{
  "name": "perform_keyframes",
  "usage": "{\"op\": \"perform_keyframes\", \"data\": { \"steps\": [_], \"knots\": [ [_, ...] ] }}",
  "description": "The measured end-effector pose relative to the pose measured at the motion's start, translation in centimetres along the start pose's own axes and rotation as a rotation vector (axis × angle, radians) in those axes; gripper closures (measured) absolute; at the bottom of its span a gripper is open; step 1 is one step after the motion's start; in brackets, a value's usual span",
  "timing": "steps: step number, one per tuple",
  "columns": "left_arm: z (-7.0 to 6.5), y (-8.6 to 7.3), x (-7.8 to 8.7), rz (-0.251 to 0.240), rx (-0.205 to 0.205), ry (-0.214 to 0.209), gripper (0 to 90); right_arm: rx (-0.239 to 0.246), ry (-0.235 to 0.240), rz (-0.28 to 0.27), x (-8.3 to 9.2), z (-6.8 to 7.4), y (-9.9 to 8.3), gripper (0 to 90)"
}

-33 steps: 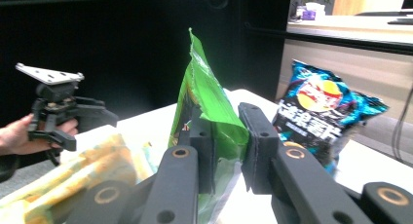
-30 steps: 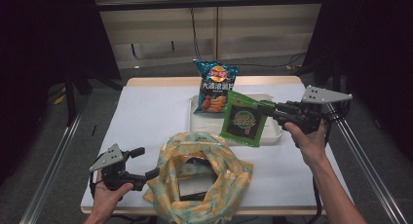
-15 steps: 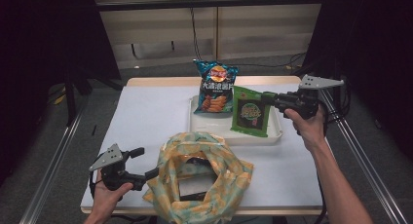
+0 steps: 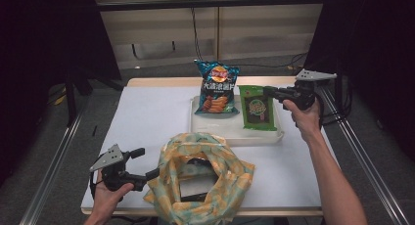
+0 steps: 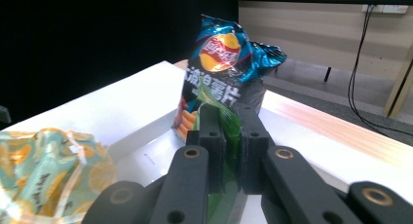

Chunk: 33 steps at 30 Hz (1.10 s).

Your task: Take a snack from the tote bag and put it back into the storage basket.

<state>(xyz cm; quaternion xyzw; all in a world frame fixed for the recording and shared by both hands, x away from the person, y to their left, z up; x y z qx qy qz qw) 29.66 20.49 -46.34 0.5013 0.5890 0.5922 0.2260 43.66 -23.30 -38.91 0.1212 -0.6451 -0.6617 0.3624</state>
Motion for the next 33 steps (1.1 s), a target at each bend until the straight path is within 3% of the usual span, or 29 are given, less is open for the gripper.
{"op": "perform_keyframes", "data": {
  "steps": [2,10,18,26,33],
  "knots": [
    [0.0,0.0,0.1,0.008,0.001,0.013,4.7,-0.001,-0.009,0.005,-0.5,-0.5,0.0,85.1],
    [0.1,-0.1,0.0,-0.003,0.009,0.0,4.7,-0.035,-0.027,0.014,-2.3,-2.4,-0.2,86.6],
    [0.2,-0.1,0.1,-0.001,0.009,0.001,4.7,-0.036,-0.055,0.031,-3.9,-3.9,0.0,87.3],
    [0.2,-0.1,0.1,-0.002,0.003,-0.001,4.7,-0.056,-0.102,0.052,-5.1,-5.3,-1.1,87.4],
    [0.2,-0.1,0.1,0.006,0.003,0.009,4.7,-0.073,-0.109,0.049,-5.4,-6.3,-1.4,87.4]
  ]
}}
Point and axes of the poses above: each handheld gripper's, and its own axes: x roughly backward along the jaws, y roughly out of its top, z roughly to its left, the point moved 7 cm from there along -x, roughly forward along the jaws, and after that the axes turned 5 degrees about -y, right-handed, at the moved point
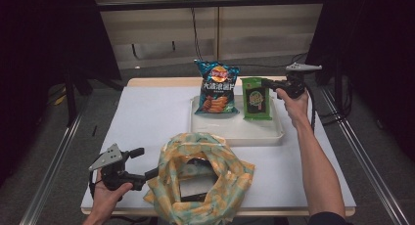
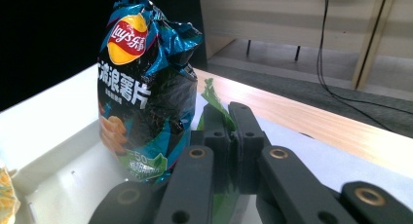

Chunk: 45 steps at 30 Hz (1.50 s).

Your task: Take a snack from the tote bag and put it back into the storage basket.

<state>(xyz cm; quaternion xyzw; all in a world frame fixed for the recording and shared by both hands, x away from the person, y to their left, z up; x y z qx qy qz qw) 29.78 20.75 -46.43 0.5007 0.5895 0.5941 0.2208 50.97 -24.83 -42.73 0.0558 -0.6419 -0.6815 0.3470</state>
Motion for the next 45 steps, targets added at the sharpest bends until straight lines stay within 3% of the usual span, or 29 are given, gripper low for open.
{"op": "perform_keyframes", "data": {
  "steps": [5,11,17,26,36,45],
  "knots": [
    [0.0,0.1,0.1,-0.011,0.002,-0.009,4.7,-0.012,-0.007,-0.007,-0.5,-0.5,-0.5,87.3],
    [0.2,0.0,0.1,-0.004,-0.004,0.004,4.7,-0.017,-0.036,0.032,-1.2,-1.4,-1.1,86.4],
    [0.2,0.0,0.2,-0.013,0.008,-0.009,4.7,-0.002,-0.07,0.039,-1.6,-2.1,-0.3,85.9],
    [0.4,-0.2,0.3,-0.001,0.006,0.001,4.7,-0.039,-0.106,0.083,-2.6,-3.8,-1.4,82.0],
    [0.4,-0.2,0.1,-0.006,0.013,-0.01,4.7,-0.075,-0.154,0.134,-2.6,-5.3,-2.7,72.5],
    [0.5,-0.3,0.1,0.0,0.016,-0.002,4.7,-0.079,-0.196,0.16,-2.5,-5.8,-3.2,49.8]
  ]
}}
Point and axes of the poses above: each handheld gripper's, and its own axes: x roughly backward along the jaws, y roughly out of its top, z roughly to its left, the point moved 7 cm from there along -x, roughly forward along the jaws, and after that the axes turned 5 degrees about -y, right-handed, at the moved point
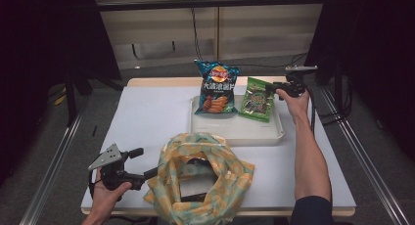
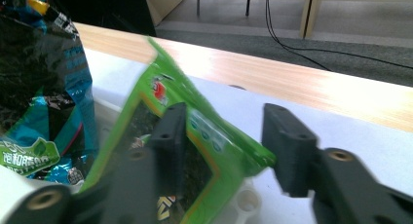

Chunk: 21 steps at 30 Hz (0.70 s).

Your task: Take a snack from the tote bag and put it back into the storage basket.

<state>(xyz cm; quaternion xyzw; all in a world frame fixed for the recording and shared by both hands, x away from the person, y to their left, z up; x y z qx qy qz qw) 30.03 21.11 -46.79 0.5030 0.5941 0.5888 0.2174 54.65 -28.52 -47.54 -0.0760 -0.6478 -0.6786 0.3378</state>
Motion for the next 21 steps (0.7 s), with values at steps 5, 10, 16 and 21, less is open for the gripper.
{"op": "perform_keyframes", "data": {
  "steps": [5,10,16,21],
  "knots": [
    [-0.1,0.0,-0.1,0.007,-0.006,0.005,4.7,-0.004,-0.019,-0.032,1.5,-0.2,0.9,35.2],
    [0.0,0.1,0.0,0.005,-0.007,0.007,4.7,-0.024,-0.014,-0.084,3.4,0.5,1.2,32.8],
    [-0.1,0.3,0.1,-0.012,-0.01,-0.004,4.8,0.028,0.016,-0.081,4.7,2.6,-0.4,44.1],
    [-0.1,0.4,0.1,-0.018,-0.005,-0.001,4.8,0.079,0.093,-0.047,5.2,4.8,-1.8,66.9]
  ]
}}
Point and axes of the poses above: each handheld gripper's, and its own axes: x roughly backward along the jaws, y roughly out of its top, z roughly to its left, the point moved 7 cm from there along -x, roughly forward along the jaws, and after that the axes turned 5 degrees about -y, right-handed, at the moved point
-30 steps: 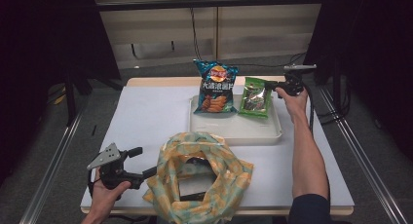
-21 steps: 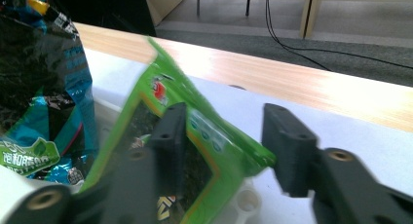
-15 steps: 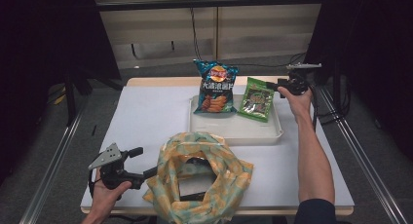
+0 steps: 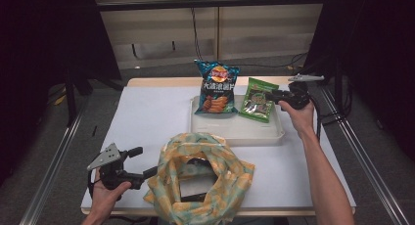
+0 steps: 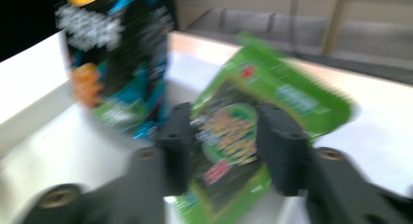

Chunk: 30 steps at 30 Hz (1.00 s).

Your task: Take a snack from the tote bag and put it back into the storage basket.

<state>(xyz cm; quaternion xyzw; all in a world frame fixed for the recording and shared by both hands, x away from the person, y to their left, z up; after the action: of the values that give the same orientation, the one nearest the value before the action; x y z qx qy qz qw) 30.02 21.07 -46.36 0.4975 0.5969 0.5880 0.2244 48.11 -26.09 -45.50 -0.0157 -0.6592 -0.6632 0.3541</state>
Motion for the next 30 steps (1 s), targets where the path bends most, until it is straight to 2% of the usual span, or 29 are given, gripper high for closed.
{"op": "perform_keyframes", "data": {
  "steps": [1,4,6,9,15,17,23,24,26,29,30],
  "knots": [
    [0.0,0.0,0.0,0.007,-0.004,0.008,4.8,0.003,0.015,0.012,0.1,0.4,-0.2,71.4],
    [-0.1,0.0,0.0,0.003,-0.007,-0.001,4.8,0.045,0.073,0.068,-0.1,2.2,-1.5,84.1],
    [-0.1,0.1,0.0,0.0,-0.006,0.0,4.8,0.055,0.089,0.104,-0.3,2.6,-2.2,89.8],
    [-0.2,0.1,0.1,-0.002,-0.009,0.001,4.8,0.055,0.117,0.131,-0.5,3.0,-3.1,90.0],
    [-0.1,0.1,0.1,0.0,-0.012,0.001,4.8,0.085,0.163,0.222,-1.1,3.8,-4.6,90.0],
    [-0.1,0.1,0.1,0.001,-0.012,0.005,4.9,0.1,0.145,0.264,-1.7,3.6,-5.2,90.0],
    [-0.1,0.1,0.0,0.005,-0.012,0.004,4.9,0.074,0.113,0.337,-3.0,2.2,-6.4,90.0],
    [0.0,0.1,0.0,0.007,-0.014,0.006,4.9,0.061,0.128,0.332,-3.1,2.2,-6.3,90.0],
    [0.0,0.0,0.0,0.007,-0.009,0.005,4.9,0.067,0.112,0.337,-3.2,2.1,-6.3,90.0],
    [0.0,0.0,-0.1,0.008,-0.011,0.005,4.9,0.075,0.114,0.353,-3.5,2.0,-6.2,90.0],
    [0.0,0.0,-0.1,0.01,-0.01,0.009,4.8,0.089,0.097,0.374,-3.8,1.9,-6.2,90.0]
  ]
}}
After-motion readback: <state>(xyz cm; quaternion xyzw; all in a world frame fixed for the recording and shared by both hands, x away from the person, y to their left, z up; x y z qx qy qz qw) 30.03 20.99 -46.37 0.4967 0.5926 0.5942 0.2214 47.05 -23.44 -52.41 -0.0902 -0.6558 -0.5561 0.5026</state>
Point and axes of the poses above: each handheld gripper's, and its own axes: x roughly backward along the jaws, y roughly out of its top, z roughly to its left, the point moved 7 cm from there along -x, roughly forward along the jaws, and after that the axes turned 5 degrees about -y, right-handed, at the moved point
